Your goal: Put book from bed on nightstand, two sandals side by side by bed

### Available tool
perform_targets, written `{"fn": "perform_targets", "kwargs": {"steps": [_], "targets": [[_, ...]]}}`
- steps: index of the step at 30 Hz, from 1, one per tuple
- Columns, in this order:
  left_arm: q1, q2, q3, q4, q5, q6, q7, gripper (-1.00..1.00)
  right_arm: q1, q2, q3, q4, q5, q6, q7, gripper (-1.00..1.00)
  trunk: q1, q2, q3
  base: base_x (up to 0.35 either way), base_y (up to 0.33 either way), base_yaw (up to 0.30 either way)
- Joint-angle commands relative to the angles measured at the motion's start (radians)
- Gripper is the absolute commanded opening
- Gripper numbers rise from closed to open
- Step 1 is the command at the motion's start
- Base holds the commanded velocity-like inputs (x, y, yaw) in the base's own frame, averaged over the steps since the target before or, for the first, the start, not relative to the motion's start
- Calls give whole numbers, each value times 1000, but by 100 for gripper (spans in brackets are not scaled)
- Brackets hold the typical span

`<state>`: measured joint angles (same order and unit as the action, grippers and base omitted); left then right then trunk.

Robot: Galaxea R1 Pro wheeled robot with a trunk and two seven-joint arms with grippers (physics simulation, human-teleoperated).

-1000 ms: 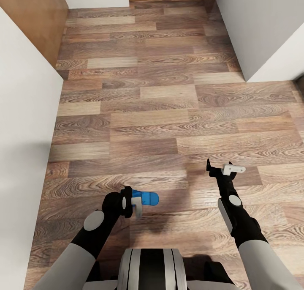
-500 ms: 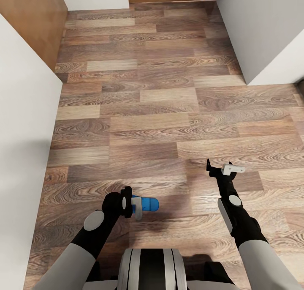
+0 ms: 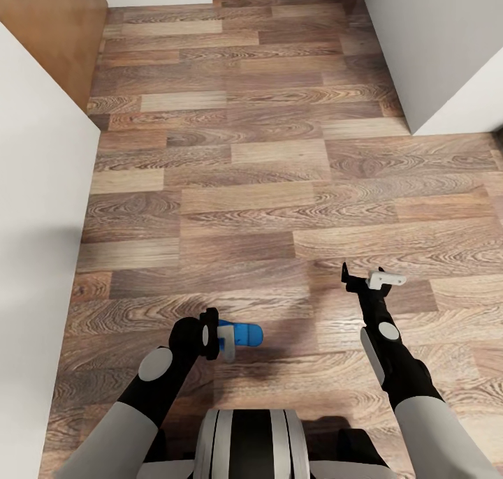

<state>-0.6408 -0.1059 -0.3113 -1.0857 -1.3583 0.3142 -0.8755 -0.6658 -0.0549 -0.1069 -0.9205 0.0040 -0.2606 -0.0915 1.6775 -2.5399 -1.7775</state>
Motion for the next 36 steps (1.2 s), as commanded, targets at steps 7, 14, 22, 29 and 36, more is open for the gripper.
{"fn": "perform_targets", "kwargs": {"steps": [7, 14, 22, 29, 36], "targets": [[0, -1, -2, -2, -2, 8, -5, 100, 0, 0, 1, 0, 1, -3, -4, 100, 2, -1, -20, 0, 0, 0], [0, -1, -2, -3, -2, 8, 0, 100, 0, 0, 1, 0, 1, -3, -4, 100, 2, -1, -20, 0, 0, 0], [0, -1, -2, -4, -2, 11, 4, 100, 0, 0, 1, 1, 1, -3, -4, 100, 2, -1, -20, 0, 0, 0], [0, -1, -2, -2, -2, 42, 5, 100, 0, 0, 1, 1, 1, -3, -4, 100, 5, -3, -43, 0, 0, 0], [0, -1, -2, -3, -2, 45, 4, 100, 0, 0, 1, 1, 1, -3, -4, 100, 5, -3, -47, 0, 0, 0]]}}
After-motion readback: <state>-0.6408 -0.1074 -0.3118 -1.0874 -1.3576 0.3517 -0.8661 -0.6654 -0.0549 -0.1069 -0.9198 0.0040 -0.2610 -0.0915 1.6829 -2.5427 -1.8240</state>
